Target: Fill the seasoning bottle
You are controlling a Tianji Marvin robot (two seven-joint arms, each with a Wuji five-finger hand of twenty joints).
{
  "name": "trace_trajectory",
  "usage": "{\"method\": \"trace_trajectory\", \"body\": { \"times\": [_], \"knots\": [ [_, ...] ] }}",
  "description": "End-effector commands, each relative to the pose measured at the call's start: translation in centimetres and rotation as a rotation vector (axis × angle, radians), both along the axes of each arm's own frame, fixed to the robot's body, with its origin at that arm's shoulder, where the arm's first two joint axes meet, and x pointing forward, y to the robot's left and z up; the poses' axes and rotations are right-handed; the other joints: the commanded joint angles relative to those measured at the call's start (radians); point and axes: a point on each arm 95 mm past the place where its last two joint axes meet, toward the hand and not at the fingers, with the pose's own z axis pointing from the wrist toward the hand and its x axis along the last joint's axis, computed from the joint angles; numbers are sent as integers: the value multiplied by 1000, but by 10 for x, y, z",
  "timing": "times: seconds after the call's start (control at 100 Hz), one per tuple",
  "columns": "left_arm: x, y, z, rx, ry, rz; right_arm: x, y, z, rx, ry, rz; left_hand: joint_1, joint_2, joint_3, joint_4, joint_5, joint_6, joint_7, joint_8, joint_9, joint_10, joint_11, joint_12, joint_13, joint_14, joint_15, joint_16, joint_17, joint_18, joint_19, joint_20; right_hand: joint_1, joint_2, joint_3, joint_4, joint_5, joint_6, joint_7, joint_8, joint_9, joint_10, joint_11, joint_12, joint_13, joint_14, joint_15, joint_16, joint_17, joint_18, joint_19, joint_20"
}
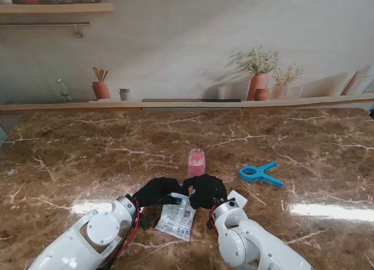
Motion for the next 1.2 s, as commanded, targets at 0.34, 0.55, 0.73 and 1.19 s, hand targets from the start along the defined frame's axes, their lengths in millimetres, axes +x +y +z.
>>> {"method": "trace_trajectory", "body": {
  "times": [0.34, 0.55, 0.73, 1.19],
  "knots": [
    [-7, -5, -17, -36, 15, 66, -15, 0, 7, 15, -25, 11, 178, 95, 51, 17, 234, -155, 105, 238, 36, 2, 73, 42, 82, 25, 111, 24, 67, 105, -69, -64, -264, 162, -157, 15, -134, 47, 110, -442, -96, -39, -192, -130, -122, -19, -325, -59, -200, -14, -144, 33],
    [-9, -6, -18, -64, -6, 72, -24, -7, 20, 117, -22, -73, 221, 131, 45, 26, 354, -139, 107, 191, -10, 0, 146, 55, 65, 27, 93, 47, 48, 96, -109, -89, -376, 353, -267, 86, -121, 76, -42, -380, -236, -15, -343, -298, -280, 25, -598, -144, -315, -23, -287, 65],
    [-10, -5, -15, -64, -49, 66, -20, -9, 27, 175, -17, -206, 230, 138, 52, 29, 415, -142, 109, 151, -24, -7, 170, 62, 51, 28, 88, 58, 30, 91, -128, -89, -252, 348, -241, 13, -91, 61, 85, -465, -175, -5, -345, -364, -218, 49, -634, -193, -259, -15, -236, 63],
    [-13, -7, -17, -81, -79, 82, -25, -5, 7, 48, 412, -119, 231, 138, 60, 27, 426, -136, 123, 118, -30, -13, 194, 66, 46, 25, 79, 74, 22, 76, -148, -87, -367, 418, -466, 145, -288, 276, -418, -424, -372, 48, -511, -510, -317, 83, -860, -281, -282, -84, -244, 44]
  ]
}}
